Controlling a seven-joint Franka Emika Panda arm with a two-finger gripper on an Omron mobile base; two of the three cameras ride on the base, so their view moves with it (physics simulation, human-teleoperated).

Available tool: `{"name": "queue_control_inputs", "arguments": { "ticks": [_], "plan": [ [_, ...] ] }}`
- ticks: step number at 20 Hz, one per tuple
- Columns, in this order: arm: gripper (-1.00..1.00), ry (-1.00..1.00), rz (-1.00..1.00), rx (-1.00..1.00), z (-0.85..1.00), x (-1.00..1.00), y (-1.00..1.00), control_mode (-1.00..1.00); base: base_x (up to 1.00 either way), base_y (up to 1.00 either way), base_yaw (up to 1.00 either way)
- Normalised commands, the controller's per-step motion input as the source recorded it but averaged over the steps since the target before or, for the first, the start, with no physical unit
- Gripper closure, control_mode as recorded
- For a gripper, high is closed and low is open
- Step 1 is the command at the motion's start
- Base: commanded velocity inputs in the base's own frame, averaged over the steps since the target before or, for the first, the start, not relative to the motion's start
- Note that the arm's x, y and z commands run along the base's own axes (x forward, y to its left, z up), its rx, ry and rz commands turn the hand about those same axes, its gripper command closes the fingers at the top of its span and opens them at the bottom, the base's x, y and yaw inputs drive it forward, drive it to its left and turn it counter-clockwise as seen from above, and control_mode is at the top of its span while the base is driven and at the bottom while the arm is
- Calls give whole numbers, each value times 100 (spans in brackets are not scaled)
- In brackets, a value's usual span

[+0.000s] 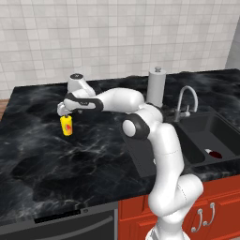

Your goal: Move any existing items from the left basin to the right basin for drying. Then move the cup from the counter to the left basin of the sink for washing.

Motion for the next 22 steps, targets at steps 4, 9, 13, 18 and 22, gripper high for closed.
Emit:
{"name": "queue_control_inputs", "arguments": {
  "ticks": [4,9,13,18,22],
  "plan": [
    [-100,0,0,0,-3,0,0,-100,0,0,0],
    [-100,0,0,0,-3,0,0,-100,0,0,0],
    [-100,0,0,0,-3,1,0,-100,0,0,0],
    [-100,0,0,0,-4,2,0,-100,0,0,0],
    [-100,0,0,0,-4,2,0,-100,0,0,0]
  ]
}}
